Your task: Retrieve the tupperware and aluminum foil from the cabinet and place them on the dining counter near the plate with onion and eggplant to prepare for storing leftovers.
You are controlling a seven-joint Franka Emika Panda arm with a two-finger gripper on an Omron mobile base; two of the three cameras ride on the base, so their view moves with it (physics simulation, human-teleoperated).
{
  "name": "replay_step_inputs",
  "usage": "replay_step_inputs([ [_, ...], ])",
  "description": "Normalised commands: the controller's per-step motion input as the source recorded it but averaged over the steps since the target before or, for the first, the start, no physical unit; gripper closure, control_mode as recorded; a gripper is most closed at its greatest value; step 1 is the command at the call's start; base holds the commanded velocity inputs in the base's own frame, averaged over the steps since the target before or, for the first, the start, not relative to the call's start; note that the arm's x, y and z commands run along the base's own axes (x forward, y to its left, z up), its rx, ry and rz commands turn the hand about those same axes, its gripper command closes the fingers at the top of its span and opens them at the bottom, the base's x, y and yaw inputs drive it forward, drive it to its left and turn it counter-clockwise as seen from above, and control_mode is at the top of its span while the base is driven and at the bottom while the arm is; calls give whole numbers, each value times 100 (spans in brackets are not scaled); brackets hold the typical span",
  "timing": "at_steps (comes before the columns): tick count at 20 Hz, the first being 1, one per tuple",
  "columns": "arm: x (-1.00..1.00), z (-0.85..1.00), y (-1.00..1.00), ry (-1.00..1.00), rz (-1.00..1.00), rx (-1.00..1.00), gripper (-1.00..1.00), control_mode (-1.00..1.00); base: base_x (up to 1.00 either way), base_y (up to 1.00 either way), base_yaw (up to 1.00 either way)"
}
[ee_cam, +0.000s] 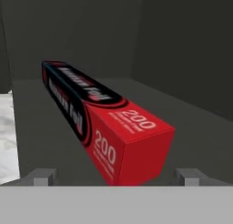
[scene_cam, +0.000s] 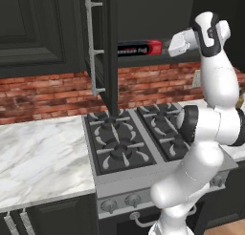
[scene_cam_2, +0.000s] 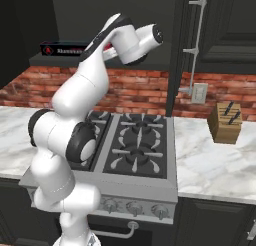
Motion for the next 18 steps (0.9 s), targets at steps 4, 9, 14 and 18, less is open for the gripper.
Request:
replay_step_inputs([
  [4,21,0,0,0,13,7,-100,-100,0,0,0],
  [9,25,2,0,0,14,7,-100,-100,0,0,0],
  [14,31,3,0,0,14,7,-100,-100,0,0,0],
  [18,33,0,8,0,14,1,-100,-100,0,0,0],
])
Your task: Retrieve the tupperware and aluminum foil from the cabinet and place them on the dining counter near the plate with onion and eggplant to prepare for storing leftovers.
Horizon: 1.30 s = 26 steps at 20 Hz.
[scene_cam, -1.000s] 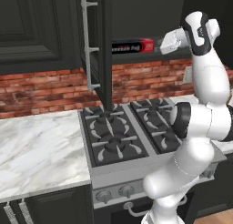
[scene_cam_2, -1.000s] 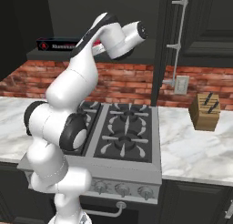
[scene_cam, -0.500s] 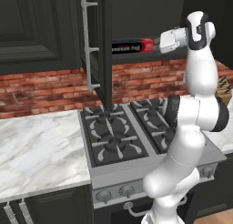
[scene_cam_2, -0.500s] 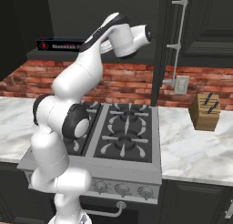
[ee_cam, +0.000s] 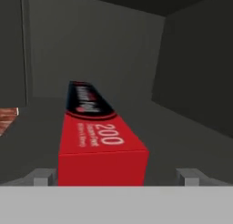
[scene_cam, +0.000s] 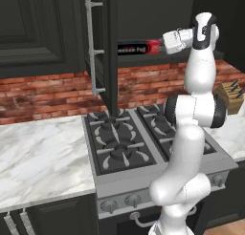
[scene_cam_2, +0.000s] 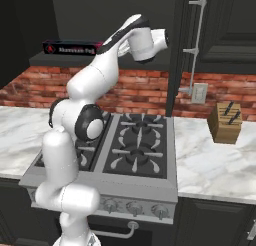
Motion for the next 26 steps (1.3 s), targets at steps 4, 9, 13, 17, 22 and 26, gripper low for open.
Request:
replay_step_inputs([
  [4,30,0,14,1,13,0,-100,-100,0,0,0],
  [9,11,0,21,2,11,0,-100,-100,0,0,0],
  [13,0,-12,39,0,6,-2,-100,-100,0,0,0],
  [17,-2,-42,59,0,3,-6,100,-100,0,0,0],
  [22,-34,-25,28,-7,0,-2,100,-100,0,0,0],
  [26,-91,0,2,-13,-5,0,100,-100,0,0,0],
])
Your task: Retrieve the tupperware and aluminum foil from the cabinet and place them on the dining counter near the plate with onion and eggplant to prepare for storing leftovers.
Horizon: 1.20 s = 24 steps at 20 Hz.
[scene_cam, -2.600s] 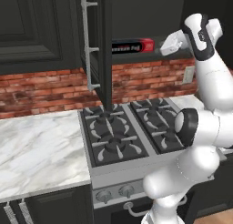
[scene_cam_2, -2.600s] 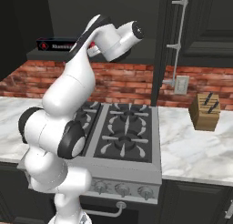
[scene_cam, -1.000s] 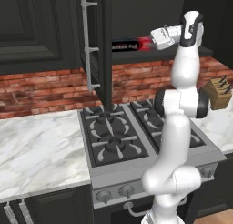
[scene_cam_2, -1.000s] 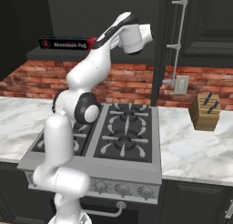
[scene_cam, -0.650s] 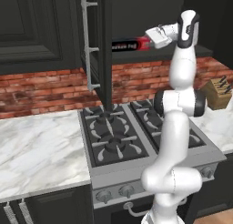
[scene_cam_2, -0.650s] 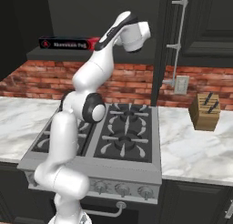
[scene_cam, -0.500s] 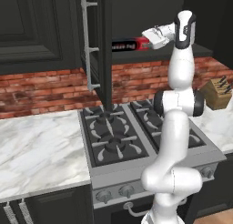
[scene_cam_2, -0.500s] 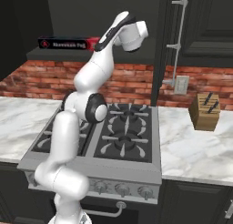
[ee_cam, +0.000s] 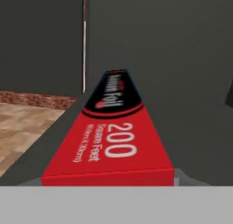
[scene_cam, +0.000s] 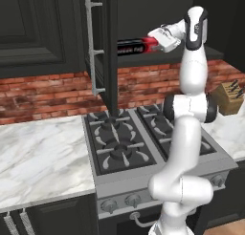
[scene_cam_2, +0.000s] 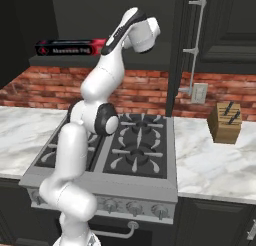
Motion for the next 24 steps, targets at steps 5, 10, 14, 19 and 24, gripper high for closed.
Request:
replay_step_inputs([
  [5,-100,0,0,-2,-18,9,100,-100,0,0,0],
  [10,-100,0,0,0,-39,3,100,-100,0,0,0],
  [14,-100,0,22,0,-52,0,100,-100,0,0,0],
  [19,-100,0,38,-2,-52,0,100,-100,0,0,0],
  [24,-100,35,20,0,-45,-4,100,-100,0,0,0],
])
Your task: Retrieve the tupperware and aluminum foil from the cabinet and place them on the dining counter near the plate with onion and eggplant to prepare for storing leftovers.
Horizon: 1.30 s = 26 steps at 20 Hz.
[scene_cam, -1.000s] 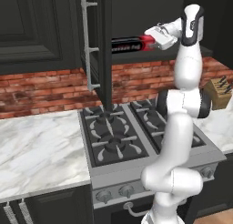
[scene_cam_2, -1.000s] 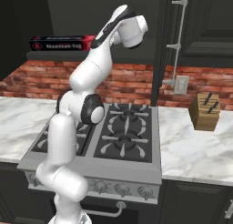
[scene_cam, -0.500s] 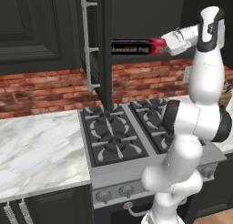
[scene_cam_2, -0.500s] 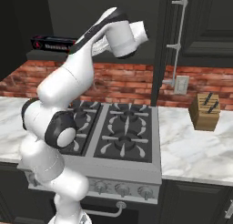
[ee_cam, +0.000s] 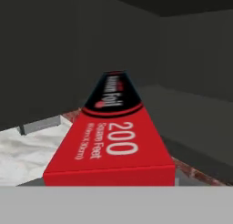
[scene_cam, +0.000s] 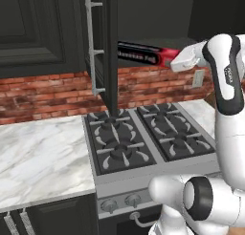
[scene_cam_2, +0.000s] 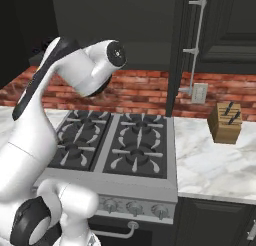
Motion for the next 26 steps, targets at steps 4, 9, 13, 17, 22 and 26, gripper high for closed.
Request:
replay_step_inputs([
  [4,-100,66,3,0,-32,-3,100,-100,0,0,0],
  [9,-100,18,-5,4,-24,-1,100,-100,0,0,0],
  [13,-100,3,-30,20,-21,-4,100,-100,0,0,0],
  [17,-100,28,-50,13,-2,0,100,-100,0,0,0],
  [22,-100,4,-22,18,16,0,100,-100,0,0,0],
  [26,-82,-41,-3,41,14,-2,100,-100,0,0,0],
])
